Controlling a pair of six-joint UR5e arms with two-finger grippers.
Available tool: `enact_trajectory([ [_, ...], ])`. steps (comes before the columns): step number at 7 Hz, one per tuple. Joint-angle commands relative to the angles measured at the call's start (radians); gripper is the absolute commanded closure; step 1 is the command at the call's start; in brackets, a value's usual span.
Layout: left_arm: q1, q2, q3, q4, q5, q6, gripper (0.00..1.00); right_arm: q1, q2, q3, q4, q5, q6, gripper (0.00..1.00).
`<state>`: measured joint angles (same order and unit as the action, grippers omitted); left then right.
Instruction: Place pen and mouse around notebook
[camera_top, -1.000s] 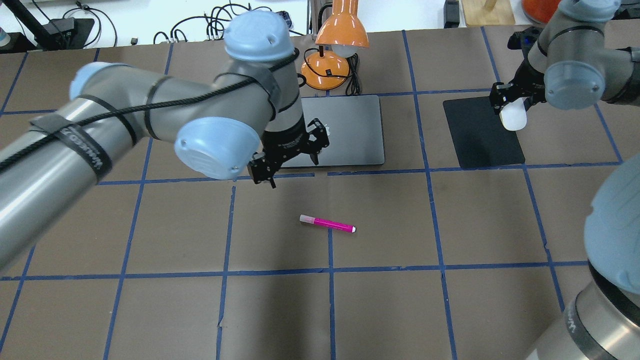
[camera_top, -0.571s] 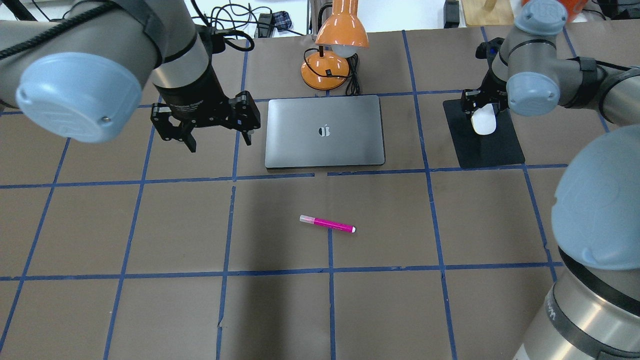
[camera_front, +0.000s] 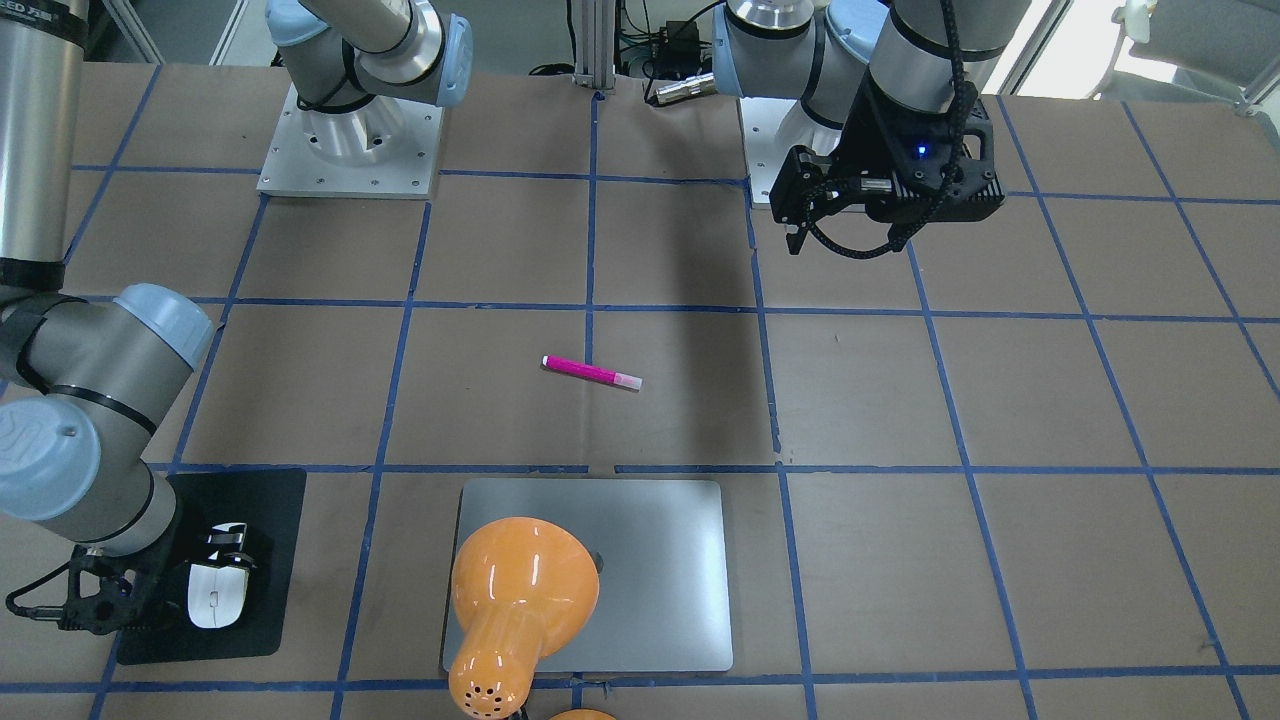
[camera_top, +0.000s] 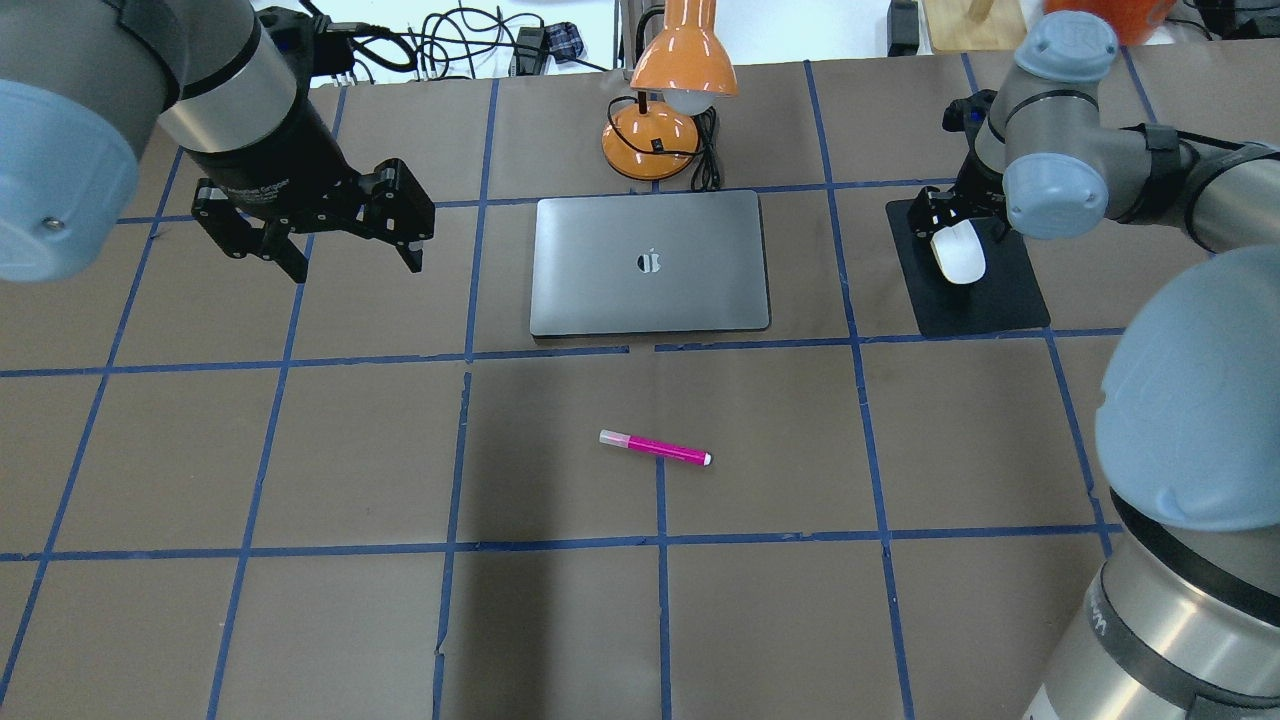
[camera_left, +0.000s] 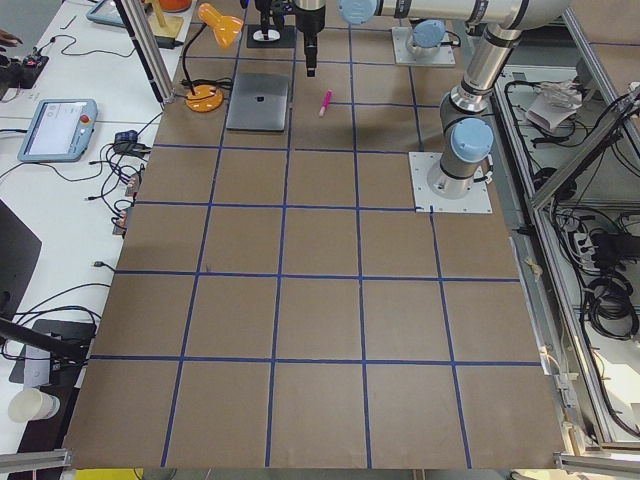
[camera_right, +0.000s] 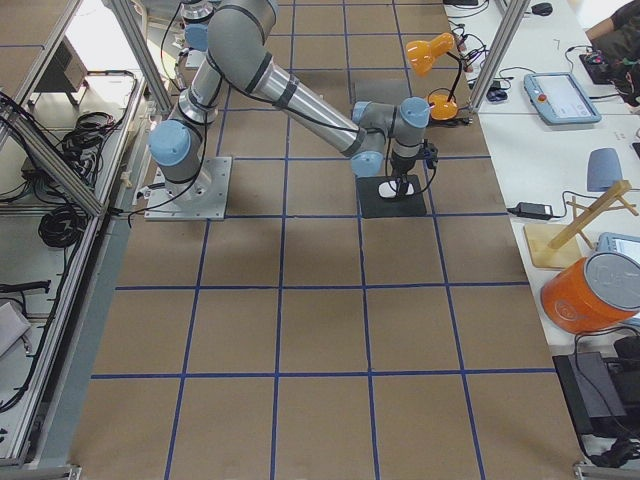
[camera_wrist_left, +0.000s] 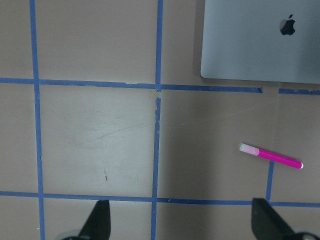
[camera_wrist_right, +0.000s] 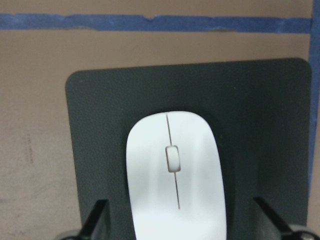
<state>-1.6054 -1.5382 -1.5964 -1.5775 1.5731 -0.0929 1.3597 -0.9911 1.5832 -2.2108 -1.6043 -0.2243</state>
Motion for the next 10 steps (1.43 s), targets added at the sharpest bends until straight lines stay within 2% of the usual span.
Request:
enact_trajectory([
  [1,0.002,0.006,-0.005,0.001,0.001,0.001,0.00,0.004,-0.126,-0.008,0.104,0.000,0.000,0.00],
  [2,0.001,0.007,-0.005,0.001,-0.001,-0.004,0.00,0.010,-0.189,-0.005,0.158,0.000,0.003,0.00],
  [4,0.001,0.007,-0.005,0.002,-0.001,-0.004,0.00,0.096,-0.301,-0.002,0.256,-0.031,0.020,0.00],
  [5,0.001,0.007,-0.005,0.001,-0.001,-0.005,0.00,0.102,-0.322,0.010,0.290,-0.060,0.019,0.00],
  [7,0.002,0.007,-0.002,0.002,-0.004,-0.005,0.00,0.113,-0.311,0.011,0.315,-0.013,0.020,0.00],
  [8,0.002,0.007,-0.002,0.002,-0.004,-0.005,0.00,0.130,-0.340,-0.003,0.319,-0.017,0.022,0.00],
  [10,0.005,0.007,0.001,0.002,-0.004,-0.005,0.00,0.202,-0.363,-0.009,0.370,-0.005,0.144,0.00],
])
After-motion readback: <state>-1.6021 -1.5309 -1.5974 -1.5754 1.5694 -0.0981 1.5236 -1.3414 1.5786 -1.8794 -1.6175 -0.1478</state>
